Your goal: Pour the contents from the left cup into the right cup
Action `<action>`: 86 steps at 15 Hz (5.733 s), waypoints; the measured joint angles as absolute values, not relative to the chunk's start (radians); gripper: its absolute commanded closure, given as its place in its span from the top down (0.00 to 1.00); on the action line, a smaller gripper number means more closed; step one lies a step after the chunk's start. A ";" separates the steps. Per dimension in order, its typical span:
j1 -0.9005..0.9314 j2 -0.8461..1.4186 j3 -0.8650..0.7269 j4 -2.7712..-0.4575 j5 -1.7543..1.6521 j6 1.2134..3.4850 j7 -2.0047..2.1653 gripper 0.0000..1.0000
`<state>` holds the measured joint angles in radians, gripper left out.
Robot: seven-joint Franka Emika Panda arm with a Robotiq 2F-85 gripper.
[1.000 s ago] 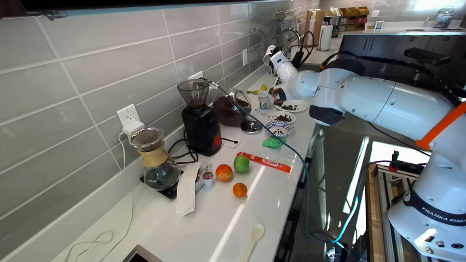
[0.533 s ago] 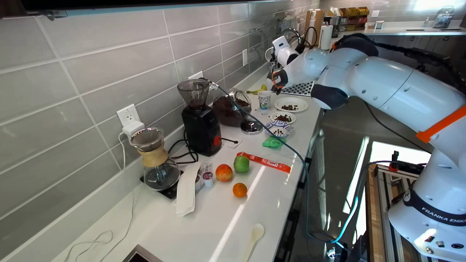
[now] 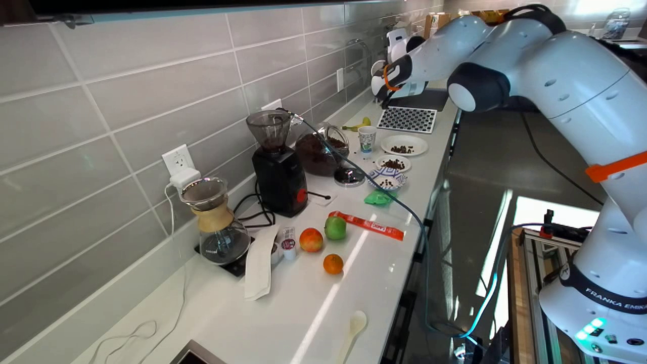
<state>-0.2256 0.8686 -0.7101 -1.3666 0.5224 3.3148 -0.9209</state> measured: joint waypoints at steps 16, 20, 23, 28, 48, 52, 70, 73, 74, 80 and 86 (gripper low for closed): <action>-0.332 0.357 -0.468 -1.717 0.097 2.625 -0.589 0.01; -0.408 0.300 -0.358 -1.801 0.097 2.625 -0.590 0.01; -0.444 0.278 -0.301 -1.856 0.112 2.625 -0.594 0.01; -0.463 0.259 -0.272 -1.920 0.113 2.611 -0.607 0.01; -0.360 0.163 -0.157 -2.037 0.260 2.490 -0.801 0.01; -0.366 0.200 -0.166 -1.990 0.302 2.526 -0.796 0.01; -0.552 0.569 -0.093 -1.690 0.352 2.634 -0.649 0.01; -0.559 0.620 -0.083 -1.635 0.346 2.633 -0.617 0.01; -0.559 0.636 -0.081 -1.616 0.343 2.631 -0.607 0.01; -0.559 0.712 -0.080 -1.519 0.270 2.565 -0.541 0.01; -0.570 0.745 -0.072 -1.468 0.246 2.521 -0.522 0.01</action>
<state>-0.5700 0.7447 -0.0723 -1.4676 0.2456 2.5212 -0.5219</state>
